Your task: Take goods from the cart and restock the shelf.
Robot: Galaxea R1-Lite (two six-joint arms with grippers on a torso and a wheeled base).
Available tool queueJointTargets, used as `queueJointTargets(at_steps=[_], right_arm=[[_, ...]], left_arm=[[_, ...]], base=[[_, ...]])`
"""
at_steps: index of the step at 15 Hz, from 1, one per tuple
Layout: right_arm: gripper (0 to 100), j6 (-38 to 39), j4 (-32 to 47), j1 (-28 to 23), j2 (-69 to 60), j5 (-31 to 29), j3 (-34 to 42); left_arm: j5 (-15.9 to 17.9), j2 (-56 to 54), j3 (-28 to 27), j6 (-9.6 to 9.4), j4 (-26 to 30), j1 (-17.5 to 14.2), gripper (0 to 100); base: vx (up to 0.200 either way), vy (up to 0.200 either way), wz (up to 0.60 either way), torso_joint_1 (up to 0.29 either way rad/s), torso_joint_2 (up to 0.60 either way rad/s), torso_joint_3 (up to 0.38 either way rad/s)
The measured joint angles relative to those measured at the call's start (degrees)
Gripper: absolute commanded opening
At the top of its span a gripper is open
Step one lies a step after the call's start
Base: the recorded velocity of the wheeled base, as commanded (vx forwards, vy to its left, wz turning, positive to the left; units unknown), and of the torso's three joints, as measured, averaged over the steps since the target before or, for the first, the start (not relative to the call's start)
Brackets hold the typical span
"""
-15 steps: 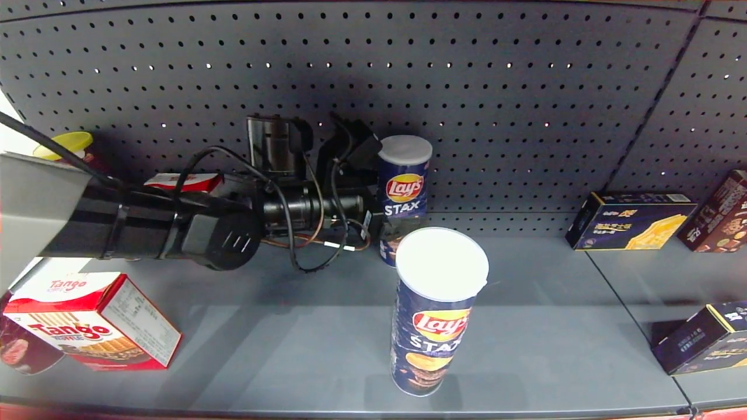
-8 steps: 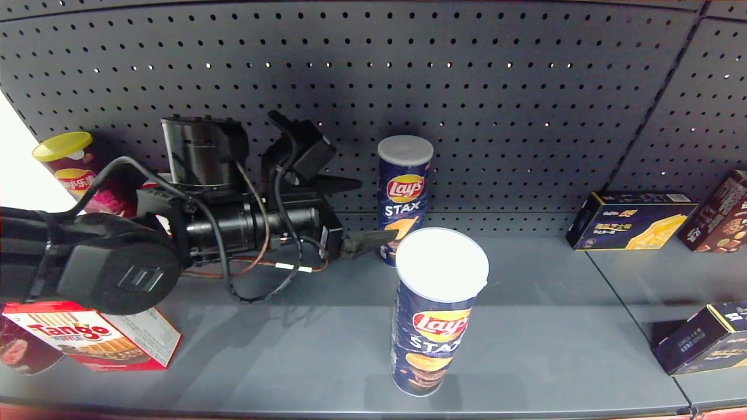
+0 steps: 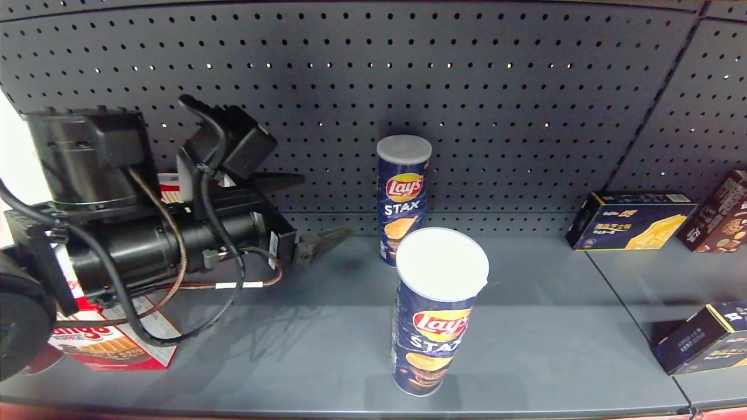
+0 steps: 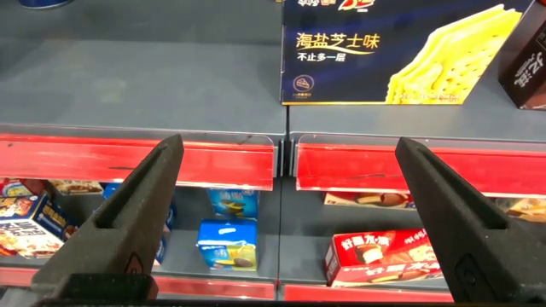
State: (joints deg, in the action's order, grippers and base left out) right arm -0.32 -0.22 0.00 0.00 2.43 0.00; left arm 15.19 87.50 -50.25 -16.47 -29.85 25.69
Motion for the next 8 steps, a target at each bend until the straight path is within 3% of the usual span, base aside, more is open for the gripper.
queueJointTargets(at_steps=[3, 8], right_arm=[[100, 0.00, 0.00, 0.00, 0.00, -0.02, 0.00], [100, 0.00, 0.00, 0.00, 0.00, 0.00, 0.00]], left_arm=[[-4.02, -5.80, 2.86, 1.48, 0.02, 0.55, 100], [-6.77, -16.97, 8.41, 0.95, 0.16, 0.77, 100]], base=[[0.000, 0.000, 0.00, 0.000, 0.00, 0.000], [0.000, 0.000, 0.00, 0.000, 0.00, 0.000]])
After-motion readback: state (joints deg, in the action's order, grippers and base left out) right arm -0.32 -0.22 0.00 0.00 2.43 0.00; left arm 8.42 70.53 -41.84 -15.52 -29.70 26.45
